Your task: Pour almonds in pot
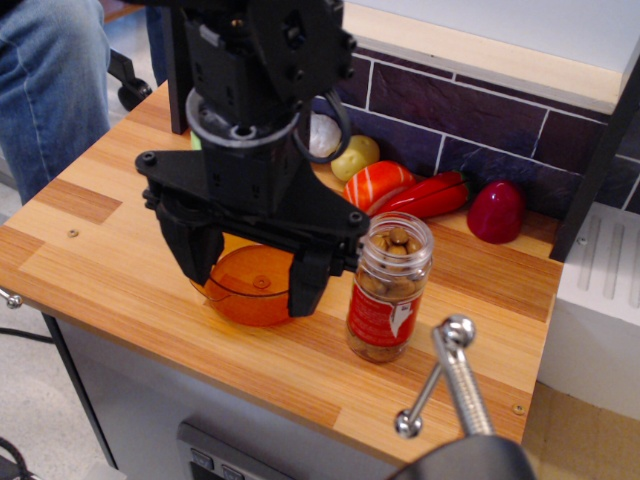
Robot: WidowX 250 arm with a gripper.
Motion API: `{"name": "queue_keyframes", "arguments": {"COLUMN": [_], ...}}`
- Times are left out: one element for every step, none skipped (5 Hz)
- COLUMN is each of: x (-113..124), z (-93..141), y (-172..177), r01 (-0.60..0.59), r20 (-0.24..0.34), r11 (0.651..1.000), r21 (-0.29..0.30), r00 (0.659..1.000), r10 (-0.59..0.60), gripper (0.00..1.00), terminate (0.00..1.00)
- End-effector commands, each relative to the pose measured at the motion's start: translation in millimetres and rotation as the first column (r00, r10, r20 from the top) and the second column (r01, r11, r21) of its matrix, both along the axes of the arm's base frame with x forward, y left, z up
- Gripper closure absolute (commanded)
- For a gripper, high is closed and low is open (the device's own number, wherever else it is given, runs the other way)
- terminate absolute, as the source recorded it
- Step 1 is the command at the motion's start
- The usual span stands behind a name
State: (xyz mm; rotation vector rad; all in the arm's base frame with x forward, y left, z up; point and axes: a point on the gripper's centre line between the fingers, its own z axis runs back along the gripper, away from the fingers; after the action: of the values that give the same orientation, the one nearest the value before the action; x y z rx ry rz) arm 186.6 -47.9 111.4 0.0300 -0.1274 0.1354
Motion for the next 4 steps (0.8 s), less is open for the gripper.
{"name": "queue_keyframes", "arguments": {"x": [0,6,19,34], "z": [0,17,31,45], "y": [0,-15,-33,-56], "r01": [0.0,0.15,0.386,0.605], "r20": [0.0,0.021,0.015,-0.106], "r11": [1.0,0.987,0.909,0.741], "r21": [0.0,0.058,0.156,0.292], "r00": [1.0,0.988,0.92,0.79], "r10": [0.0,-0.151,-0.392,-0.603], "gripper": [0.0,0.0,0.0,0.0], "terminate": [0.0,0.0,0.0,0.0]}}
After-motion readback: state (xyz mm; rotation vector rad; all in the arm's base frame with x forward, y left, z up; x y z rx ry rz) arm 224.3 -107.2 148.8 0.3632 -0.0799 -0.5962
